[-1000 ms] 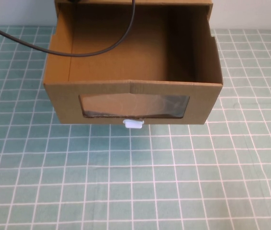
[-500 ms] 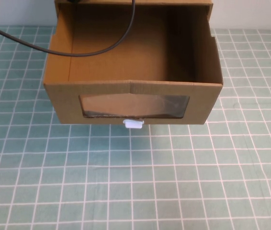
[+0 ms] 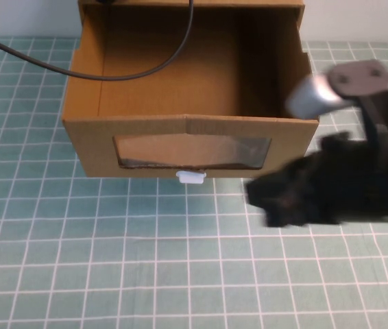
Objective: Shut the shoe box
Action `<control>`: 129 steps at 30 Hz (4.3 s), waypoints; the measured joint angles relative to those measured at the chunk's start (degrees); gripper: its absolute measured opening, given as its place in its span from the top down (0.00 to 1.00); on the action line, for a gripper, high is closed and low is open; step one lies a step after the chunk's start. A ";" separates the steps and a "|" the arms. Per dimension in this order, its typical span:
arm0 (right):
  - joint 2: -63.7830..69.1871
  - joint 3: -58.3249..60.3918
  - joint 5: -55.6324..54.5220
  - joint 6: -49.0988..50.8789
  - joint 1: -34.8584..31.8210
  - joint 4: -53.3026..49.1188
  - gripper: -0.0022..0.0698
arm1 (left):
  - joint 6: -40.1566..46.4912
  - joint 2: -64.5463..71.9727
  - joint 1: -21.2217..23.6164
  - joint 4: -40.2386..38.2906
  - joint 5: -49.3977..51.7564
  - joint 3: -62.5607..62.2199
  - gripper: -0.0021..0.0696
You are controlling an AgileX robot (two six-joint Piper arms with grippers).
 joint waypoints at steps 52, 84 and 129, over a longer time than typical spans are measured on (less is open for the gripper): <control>42.55 -40.76 -14.81 -4.25 -9.77 8.27 0.99 | -0.09 0.00 0.00 0.00 0.02 -0.06 0.98; 22.14 -44.15 21.71 -4.45 -9.96 2.53 0.99 | -1.73 -18.65 0.99 7.94 5.31 5.31 0.98; -65.56 60.11 -34.31 8.80 -4.04 -9.28 0.99 | -0.69 -108.28 0.99 4.82 -34.66 112.41 0.98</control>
